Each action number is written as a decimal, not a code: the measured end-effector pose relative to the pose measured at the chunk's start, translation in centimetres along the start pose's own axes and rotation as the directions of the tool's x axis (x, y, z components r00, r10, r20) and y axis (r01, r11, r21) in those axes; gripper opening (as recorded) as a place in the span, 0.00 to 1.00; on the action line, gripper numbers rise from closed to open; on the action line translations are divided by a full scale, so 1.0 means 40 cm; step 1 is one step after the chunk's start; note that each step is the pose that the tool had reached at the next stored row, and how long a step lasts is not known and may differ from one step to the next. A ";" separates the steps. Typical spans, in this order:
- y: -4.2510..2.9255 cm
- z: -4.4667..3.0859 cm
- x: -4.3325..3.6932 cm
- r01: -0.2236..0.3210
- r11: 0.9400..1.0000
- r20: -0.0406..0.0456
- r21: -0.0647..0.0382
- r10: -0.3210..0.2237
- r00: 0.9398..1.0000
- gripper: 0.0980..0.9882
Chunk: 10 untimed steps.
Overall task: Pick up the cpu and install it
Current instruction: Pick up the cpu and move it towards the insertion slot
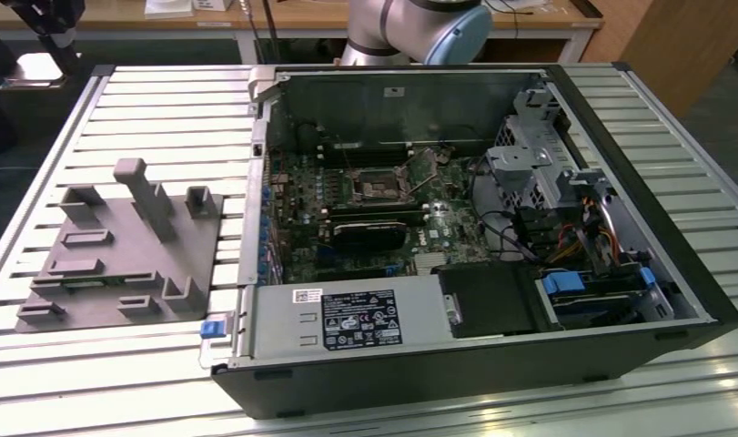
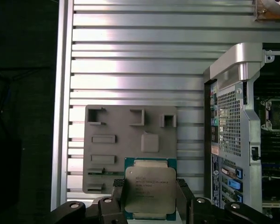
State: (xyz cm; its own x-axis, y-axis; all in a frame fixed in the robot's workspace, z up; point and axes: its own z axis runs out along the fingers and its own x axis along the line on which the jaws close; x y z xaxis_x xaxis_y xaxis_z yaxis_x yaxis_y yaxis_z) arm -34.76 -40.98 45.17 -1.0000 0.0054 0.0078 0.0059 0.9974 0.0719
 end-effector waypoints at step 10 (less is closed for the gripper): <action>0.000 0.000 -0.018 0.000 1.000 0.000 0.000 0.000 1.000 0.48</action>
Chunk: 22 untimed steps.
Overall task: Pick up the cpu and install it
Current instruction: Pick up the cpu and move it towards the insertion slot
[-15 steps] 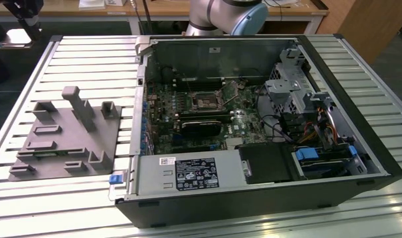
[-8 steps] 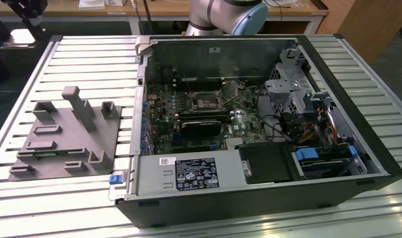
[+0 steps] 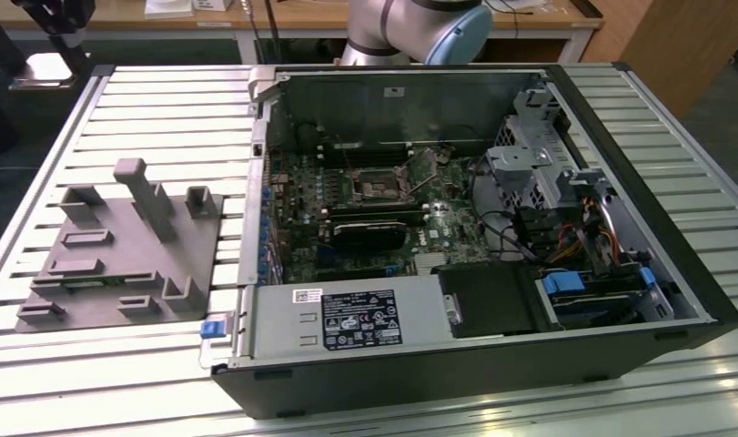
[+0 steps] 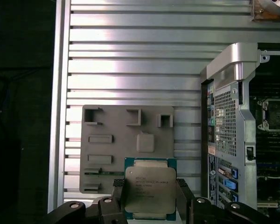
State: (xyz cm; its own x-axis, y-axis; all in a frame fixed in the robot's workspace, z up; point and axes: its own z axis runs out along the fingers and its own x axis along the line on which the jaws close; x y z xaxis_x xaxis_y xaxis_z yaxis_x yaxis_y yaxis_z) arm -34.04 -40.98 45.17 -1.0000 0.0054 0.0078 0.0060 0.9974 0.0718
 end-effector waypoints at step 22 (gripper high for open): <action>0.000 0.000 -0.041 0.000 1.000 0.000 0.000 0.000 1.000 0.48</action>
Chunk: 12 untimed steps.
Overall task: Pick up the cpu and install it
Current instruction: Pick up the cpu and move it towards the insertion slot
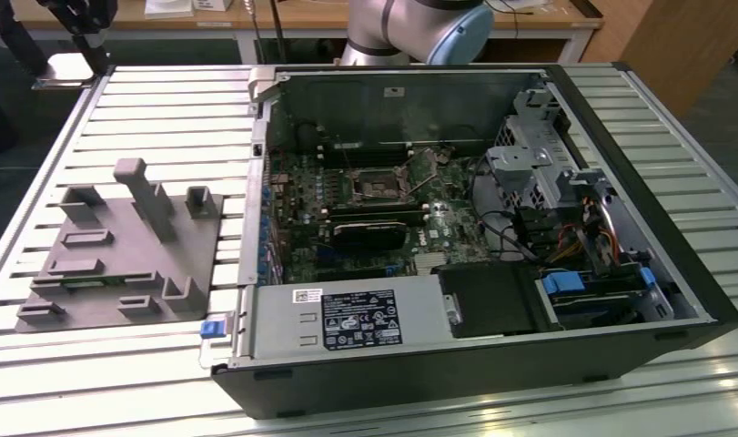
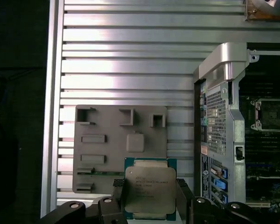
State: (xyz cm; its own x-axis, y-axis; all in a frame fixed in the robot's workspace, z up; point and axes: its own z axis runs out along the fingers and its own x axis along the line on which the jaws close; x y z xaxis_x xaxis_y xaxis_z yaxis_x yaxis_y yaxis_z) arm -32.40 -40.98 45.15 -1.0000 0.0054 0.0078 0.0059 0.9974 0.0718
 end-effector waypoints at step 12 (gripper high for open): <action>0.000 0.000 -0.020 0.000 1.000 0.000 0.000 0.000 1.000 0.48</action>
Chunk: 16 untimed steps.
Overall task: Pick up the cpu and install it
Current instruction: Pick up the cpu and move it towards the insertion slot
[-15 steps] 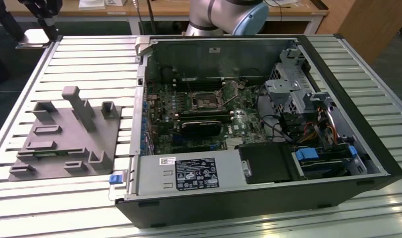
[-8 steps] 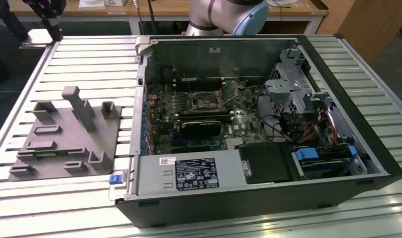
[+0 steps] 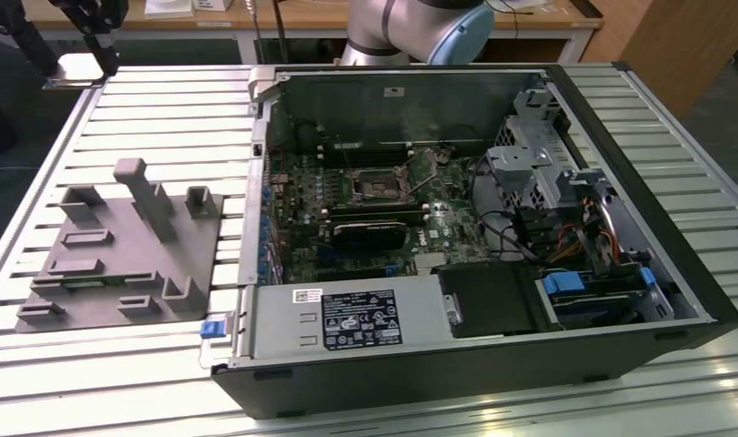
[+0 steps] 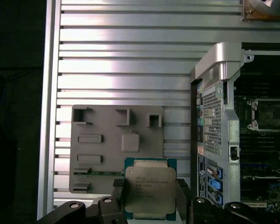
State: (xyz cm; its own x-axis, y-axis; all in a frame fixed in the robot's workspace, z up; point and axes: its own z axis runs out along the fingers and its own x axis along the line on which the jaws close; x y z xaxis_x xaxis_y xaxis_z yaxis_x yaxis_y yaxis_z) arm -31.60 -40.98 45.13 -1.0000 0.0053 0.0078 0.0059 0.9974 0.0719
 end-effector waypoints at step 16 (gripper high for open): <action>0.000 0.000 -0.029 0.000 1.000 0.000 0.000 0.000 1.000 0.48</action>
State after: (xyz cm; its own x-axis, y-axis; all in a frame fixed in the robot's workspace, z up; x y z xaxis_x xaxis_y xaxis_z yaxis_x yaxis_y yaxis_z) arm -30.43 -40.98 45.11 -1.0000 0.0054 0.0078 0.0059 0.9974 0.0719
